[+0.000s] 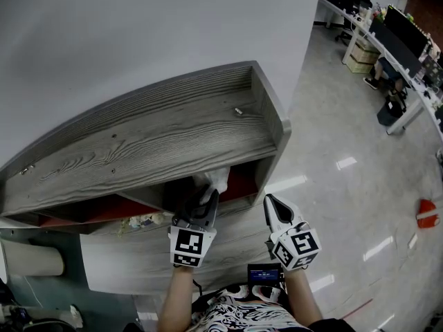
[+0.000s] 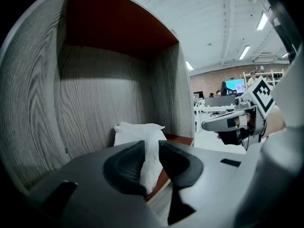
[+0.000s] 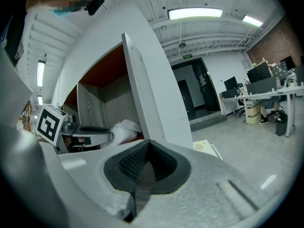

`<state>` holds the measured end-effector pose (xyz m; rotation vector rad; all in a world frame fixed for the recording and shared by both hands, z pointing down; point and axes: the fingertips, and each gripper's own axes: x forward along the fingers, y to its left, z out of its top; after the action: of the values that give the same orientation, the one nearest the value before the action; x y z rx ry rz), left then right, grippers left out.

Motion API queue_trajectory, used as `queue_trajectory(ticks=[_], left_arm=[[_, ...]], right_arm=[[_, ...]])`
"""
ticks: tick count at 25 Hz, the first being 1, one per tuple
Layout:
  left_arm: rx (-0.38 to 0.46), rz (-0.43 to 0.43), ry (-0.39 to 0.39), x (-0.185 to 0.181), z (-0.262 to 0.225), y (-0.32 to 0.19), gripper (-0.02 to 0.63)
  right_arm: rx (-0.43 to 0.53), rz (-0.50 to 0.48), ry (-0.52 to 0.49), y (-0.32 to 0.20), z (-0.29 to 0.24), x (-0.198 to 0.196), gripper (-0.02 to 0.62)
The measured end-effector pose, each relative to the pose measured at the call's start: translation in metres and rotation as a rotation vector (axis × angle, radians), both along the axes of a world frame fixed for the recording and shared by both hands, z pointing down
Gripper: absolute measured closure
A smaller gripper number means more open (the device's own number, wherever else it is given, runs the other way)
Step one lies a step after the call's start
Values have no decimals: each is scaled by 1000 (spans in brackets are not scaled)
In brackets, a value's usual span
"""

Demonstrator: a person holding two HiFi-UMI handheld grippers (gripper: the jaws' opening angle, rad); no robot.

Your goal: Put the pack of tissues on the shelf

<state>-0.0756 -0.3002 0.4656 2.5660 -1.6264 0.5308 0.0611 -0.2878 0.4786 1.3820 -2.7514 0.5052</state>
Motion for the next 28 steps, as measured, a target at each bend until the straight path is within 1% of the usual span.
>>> queue_trajectory(ticks=[2,6,10,14,22,28], left_arm=[[-4,3,-7,1,1,1,515],[-14,0,-13,1,2,2,492],[-25,-3,-37,0,7,4,462],[-28,-3,-38,-1,9,7,436],[-10,8,-26,-2,6,17,400],[15,2,11,-7,-3,27,390]], right_arm=[[-4,4,-2,0,-1,0,594],[4,-1,0,1,-5,-2,594],[5,3,0,4,-6,-2,594],[13,-2,2,9,-8,-4,592],[24,9,6,21,-13,-6,592],[34,12,12,32,-18,-10,592]])
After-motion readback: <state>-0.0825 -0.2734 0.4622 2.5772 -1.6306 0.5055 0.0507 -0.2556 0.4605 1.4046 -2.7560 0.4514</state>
